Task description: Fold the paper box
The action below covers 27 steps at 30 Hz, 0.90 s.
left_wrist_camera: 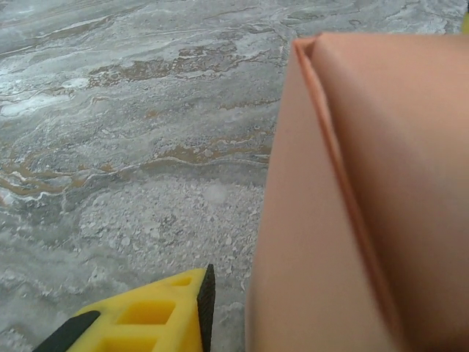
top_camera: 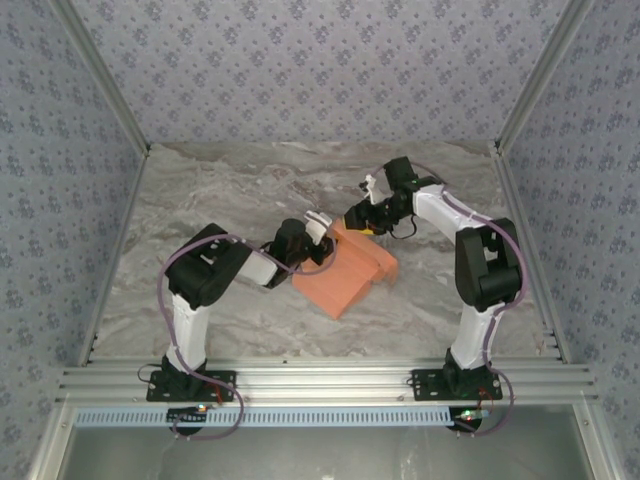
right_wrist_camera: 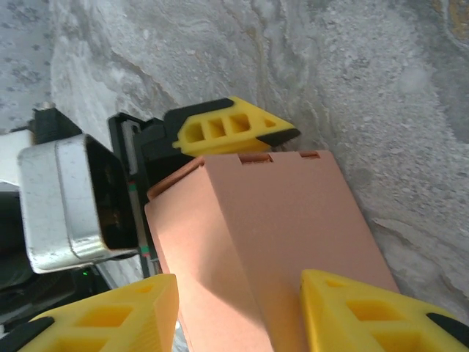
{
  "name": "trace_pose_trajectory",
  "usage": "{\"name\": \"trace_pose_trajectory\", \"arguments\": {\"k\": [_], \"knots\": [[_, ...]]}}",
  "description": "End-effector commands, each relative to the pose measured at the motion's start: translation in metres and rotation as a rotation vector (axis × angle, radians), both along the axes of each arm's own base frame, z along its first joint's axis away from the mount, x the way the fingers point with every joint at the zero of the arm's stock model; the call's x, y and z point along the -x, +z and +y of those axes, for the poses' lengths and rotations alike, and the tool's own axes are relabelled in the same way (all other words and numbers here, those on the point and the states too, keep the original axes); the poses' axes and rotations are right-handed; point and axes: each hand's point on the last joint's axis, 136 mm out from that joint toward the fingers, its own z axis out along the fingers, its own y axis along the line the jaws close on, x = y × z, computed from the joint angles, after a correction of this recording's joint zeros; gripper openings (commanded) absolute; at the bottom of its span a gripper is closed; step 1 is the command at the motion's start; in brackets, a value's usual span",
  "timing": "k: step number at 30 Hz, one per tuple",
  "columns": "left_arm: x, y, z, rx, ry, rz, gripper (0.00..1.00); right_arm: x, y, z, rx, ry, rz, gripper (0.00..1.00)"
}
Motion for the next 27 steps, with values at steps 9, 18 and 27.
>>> {"name": "trace_pose_trajectory", "arguments": {"k": [9, 18, 27], "knots": [[-0.004, -0.007, 0.000, -0.014, -0.002, 0.020, 0.13, 0.014, -0.007, 0.006, -0.097, -0.022, 0.086, 0.48], [0.006, -0.003, 0.009, -0.057, -0.012, -0.002, 0.00, 0.024, -0.014, -0.007, -0.098, -0.104, 0.119, 0.49], [0.025, -0.008, 0.030, -0.121, -0.002, 0.012, 0.00, 0.035, -0.011, -0.022, -0.109, -0.216, 0.086, 0.52]]}}
